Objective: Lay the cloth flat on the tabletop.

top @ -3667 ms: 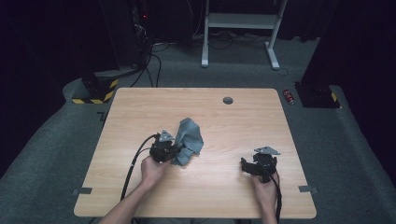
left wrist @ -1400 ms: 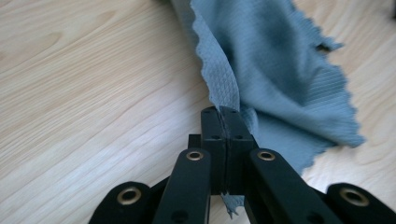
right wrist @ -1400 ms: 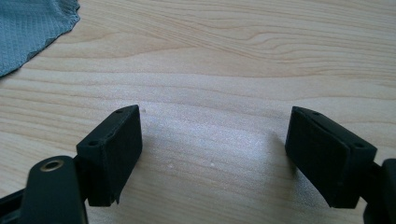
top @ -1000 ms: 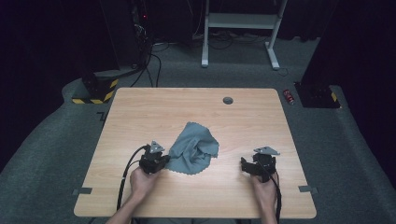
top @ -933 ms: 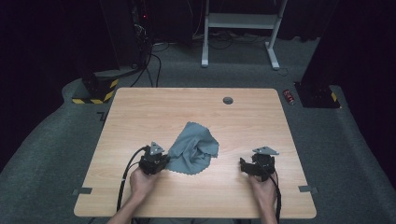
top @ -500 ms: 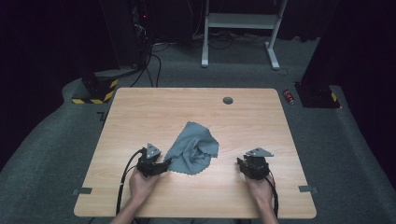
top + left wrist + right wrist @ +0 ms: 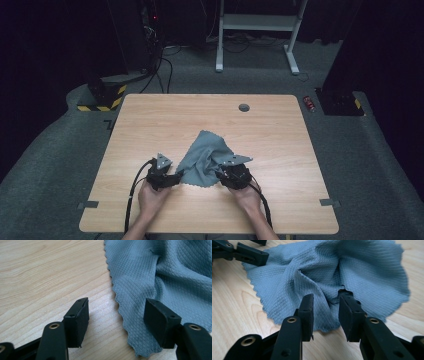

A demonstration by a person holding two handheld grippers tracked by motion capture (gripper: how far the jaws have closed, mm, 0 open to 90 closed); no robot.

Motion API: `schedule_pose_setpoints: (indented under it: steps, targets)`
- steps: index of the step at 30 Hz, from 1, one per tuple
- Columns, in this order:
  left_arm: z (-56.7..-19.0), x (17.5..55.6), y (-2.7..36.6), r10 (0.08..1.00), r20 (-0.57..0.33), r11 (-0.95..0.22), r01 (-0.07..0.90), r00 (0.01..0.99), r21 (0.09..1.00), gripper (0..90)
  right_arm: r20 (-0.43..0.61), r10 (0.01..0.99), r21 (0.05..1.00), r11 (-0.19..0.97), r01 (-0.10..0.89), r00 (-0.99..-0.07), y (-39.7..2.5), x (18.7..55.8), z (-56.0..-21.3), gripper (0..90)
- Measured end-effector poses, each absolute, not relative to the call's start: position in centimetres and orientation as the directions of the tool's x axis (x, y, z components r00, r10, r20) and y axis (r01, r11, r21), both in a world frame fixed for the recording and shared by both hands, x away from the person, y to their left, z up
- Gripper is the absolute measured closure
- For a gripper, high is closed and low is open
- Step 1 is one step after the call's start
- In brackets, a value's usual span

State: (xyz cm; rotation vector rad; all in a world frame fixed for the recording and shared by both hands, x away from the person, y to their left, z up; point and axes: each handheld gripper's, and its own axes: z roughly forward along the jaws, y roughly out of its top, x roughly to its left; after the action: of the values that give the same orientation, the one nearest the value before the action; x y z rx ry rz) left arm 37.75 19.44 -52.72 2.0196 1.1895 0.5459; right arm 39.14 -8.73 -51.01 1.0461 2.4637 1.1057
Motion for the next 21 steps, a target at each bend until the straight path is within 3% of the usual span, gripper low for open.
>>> schedule_pose_setpoints:
  steps: [8, 19, 21]
  targets:
    - [-52.7, 37.7, 19.4, 0.874, -0.001, -0.317, 0.571, 0.486, 0.757, 36.8, 0.022, 0.682, 0.701, 0.510, 0.498, -0.731, -8.0, 38.9, -51.4, 88.5]
    - [-52.7, 37.8, 19.4, 0.868, -0.002, -0.324, 0.569, 0.496, 0.756, 34.0, 0.028, 0.693, 0.712, 0.493, 0.501, -0.721, -11.0, 35.9, -50.7, 88.9]
    - [-52.7, 37.8, 19.4, 0.868, -0.002, -0.324, 0.569, 0.496, 0.756, 33.9, 0.033, 0.690, 0.705, 0.497, 0.506, -0.723, -11.0, 35.5, -51.0, 84.7]
